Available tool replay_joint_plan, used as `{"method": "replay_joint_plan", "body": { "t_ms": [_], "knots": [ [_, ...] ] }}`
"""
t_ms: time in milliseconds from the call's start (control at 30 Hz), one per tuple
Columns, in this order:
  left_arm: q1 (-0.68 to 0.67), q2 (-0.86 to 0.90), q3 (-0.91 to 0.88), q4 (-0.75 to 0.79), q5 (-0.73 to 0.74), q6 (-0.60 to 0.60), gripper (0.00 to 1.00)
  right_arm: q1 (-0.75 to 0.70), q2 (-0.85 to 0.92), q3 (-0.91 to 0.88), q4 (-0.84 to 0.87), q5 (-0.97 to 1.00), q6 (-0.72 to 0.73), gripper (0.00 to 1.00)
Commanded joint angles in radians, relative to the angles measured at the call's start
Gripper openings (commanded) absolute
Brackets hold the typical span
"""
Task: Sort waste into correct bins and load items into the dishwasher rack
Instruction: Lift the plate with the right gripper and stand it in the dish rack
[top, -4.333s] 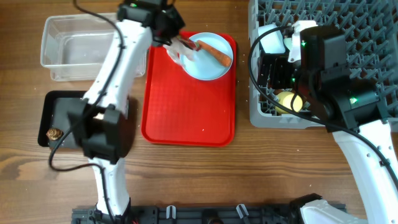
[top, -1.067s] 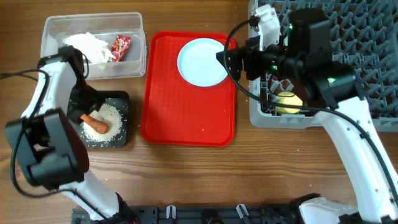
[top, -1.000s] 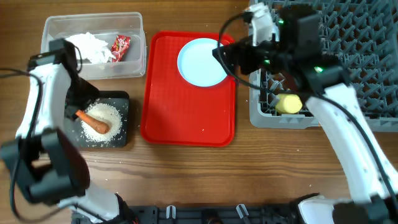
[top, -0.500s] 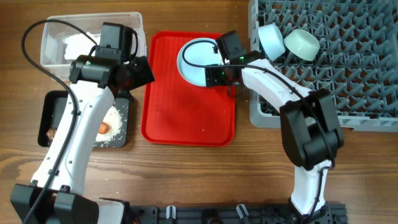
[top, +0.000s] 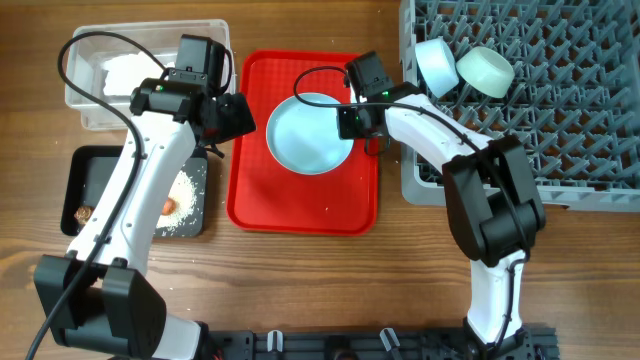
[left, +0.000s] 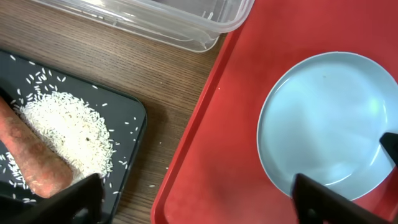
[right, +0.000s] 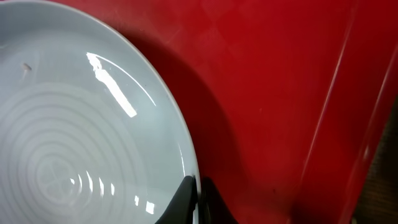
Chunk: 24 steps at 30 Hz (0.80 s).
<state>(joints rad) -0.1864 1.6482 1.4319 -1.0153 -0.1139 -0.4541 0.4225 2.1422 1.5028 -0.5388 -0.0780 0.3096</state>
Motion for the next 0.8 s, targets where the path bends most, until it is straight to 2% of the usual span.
{"method": "replay_joint_plan", "body": {
  "t_ms": [0,100,200,300,333,400,533,767],
  "knots": [
    [-0.003,0.002,0.006,0.003,0.001,0.002,1.0,-0.033,-0.141,0.022,-0.02,0.063,-0.022,0.04],
    [-0.003,0.002,0.006,0.014,0.002,-0.006,1.0,-0.086,-0.367,0.022,-0.018,0.219,-0.035,0.04],
    [-0.003,0.002,0.006,0.033,0.002,-0.006,1.0,-0.142,-0.561,0.022,0.017,0.422,-0.14,0.04],
    [-0.003,0.002,0.006,0.041,0.012,-0.005,1.0,-0.203,-0.617,0.021,0.074,0.943,-0.179,0.04],
    [-0.003,0.002,0.006,0.039,0.012,-0.005,1.0,-0.251,-0.593,0.021,0.088,1.091,-0.31,0.04],
    [-0.003,0.002,0.006,0.039,0.012,-0.005,1.0,-0.309,-0.56,0.021,0.15,1.091,-0.373,0.04],
    [-0.003,0.002,0.006,0.039,0.012,-0.005,1.0,-0.431,-0.454,0.021,0.217,1.064,-0.68,0.04],
    [-0.003,0.002,0.006,0.039,0.012,-0.005,1.0,-0.513,-0.307,0.02,0.217,1.074,-0.728,0.04]
  ]
}}
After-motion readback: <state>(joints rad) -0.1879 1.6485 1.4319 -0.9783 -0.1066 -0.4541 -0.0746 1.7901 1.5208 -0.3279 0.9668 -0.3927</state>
